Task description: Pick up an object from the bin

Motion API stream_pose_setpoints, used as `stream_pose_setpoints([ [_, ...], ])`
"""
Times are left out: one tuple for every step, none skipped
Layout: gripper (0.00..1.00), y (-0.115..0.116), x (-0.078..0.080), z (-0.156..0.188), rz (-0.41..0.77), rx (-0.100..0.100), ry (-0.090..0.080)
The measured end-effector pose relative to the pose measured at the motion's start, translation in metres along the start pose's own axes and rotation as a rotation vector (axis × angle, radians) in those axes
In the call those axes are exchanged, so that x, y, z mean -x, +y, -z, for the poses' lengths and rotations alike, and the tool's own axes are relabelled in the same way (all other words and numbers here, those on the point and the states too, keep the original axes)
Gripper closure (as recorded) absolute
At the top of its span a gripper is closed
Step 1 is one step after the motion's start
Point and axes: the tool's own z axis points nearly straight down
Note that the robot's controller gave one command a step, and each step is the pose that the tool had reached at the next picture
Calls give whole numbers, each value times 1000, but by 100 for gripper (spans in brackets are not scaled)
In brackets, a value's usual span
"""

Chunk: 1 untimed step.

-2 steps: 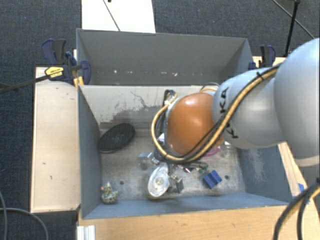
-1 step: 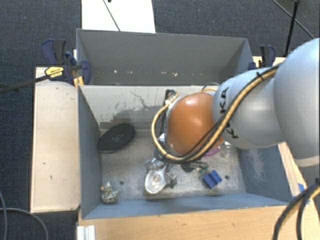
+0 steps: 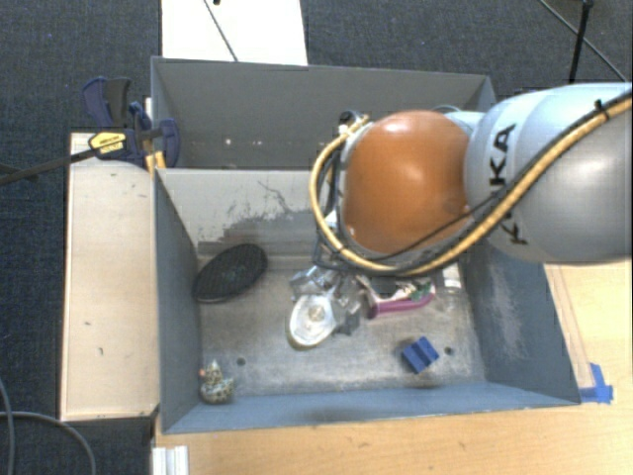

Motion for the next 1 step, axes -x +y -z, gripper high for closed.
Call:
stream_pose_setpoints([
  [100,11,-1,70,360,2,2],
])
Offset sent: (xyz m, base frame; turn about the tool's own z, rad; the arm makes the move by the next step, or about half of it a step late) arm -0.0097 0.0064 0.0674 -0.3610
